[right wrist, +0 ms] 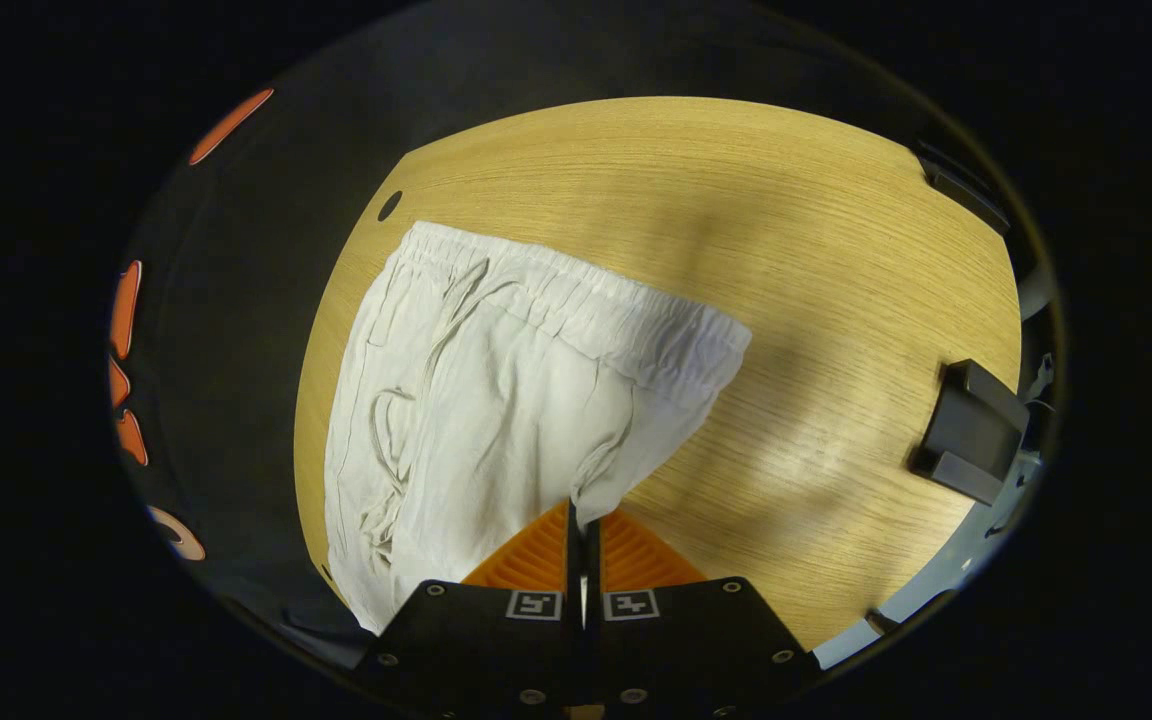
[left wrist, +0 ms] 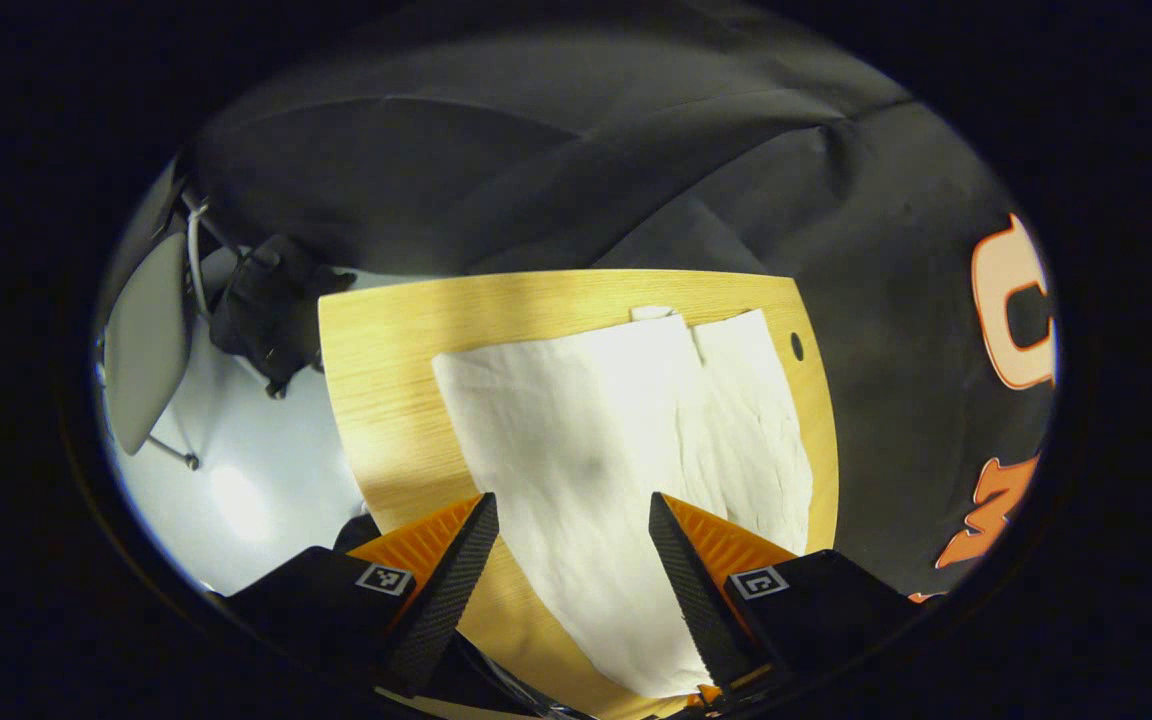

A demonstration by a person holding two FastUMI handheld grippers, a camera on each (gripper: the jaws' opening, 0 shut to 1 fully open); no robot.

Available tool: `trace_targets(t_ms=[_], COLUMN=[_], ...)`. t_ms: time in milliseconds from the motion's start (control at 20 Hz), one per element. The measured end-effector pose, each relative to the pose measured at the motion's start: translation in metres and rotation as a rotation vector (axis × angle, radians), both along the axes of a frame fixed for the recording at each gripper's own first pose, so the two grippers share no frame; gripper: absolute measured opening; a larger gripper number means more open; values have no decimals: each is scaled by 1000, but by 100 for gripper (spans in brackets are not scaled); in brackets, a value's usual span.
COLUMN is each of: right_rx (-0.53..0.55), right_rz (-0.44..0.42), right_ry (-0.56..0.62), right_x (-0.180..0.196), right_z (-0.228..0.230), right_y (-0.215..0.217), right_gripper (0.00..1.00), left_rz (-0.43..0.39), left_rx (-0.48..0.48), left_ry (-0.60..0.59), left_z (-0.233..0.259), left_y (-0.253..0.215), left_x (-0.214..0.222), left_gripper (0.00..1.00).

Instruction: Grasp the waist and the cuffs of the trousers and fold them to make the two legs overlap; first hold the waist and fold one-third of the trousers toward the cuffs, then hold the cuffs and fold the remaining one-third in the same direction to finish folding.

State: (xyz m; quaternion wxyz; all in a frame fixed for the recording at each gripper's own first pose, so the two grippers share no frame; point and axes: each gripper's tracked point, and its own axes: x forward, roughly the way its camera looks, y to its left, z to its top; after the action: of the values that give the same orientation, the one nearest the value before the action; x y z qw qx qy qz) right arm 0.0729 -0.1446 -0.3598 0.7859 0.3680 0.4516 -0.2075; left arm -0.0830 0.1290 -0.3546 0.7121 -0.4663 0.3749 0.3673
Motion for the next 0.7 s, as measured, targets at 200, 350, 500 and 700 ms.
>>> trace_targets(t_ms=[200,350,500,700], right_rx=[7,6,9,21], right_rz=[-5,-1,-3,-12], right_ry=[8,15,21,23], right_x=[-1,-1,-1,-1], right_z=[-1,0,0,-1], right_y=[0,0,0,-1], right_gripper=[1,1,1,1], left_rz=[55,73,101,116], left_rx=[-39,-41,-43,-35], left_ry=[17,31,32,24], left_z=[-4,-12,-19,-25], left_y=[0,4,10,16], left_x=[1,2,5,13], left_gripper=[99,99,99,100])
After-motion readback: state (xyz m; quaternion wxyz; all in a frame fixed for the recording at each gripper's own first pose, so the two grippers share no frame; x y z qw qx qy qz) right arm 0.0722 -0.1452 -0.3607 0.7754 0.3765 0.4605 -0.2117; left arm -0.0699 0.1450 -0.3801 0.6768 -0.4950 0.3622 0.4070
